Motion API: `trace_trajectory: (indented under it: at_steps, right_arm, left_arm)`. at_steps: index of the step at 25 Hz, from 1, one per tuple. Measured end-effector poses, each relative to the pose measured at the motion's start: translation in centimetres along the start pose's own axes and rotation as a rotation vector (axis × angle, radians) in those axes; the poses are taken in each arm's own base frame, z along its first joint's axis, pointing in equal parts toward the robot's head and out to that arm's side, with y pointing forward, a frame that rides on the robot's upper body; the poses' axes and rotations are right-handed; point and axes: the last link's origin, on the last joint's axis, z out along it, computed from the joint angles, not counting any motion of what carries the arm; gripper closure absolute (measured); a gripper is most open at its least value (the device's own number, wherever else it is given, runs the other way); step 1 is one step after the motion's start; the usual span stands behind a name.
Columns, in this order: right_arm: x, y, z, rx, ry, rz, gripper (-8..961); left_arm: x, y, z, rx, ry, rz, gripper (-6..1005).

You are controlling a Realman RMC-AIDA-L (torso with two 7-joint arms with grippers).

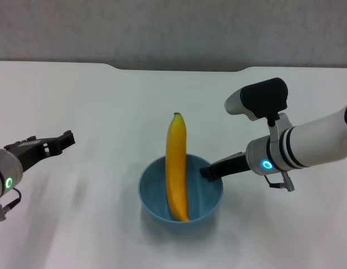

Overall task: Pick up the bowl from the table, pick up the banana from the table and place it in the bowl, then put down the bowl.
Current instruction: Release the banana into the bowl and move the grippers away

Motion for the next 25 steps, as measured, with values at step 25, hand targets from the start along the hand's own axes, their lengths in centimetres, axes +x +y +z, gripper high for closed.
trace_trajectory:
  at_steps: [25]
  right_arm:
    - [0.5,0.6,-0.3,-0.019,-0.043,-0.047,497]
  left_arm:
    - [-0.7,-0.8,-0.2,0.017,-0.007,-0.014,135]
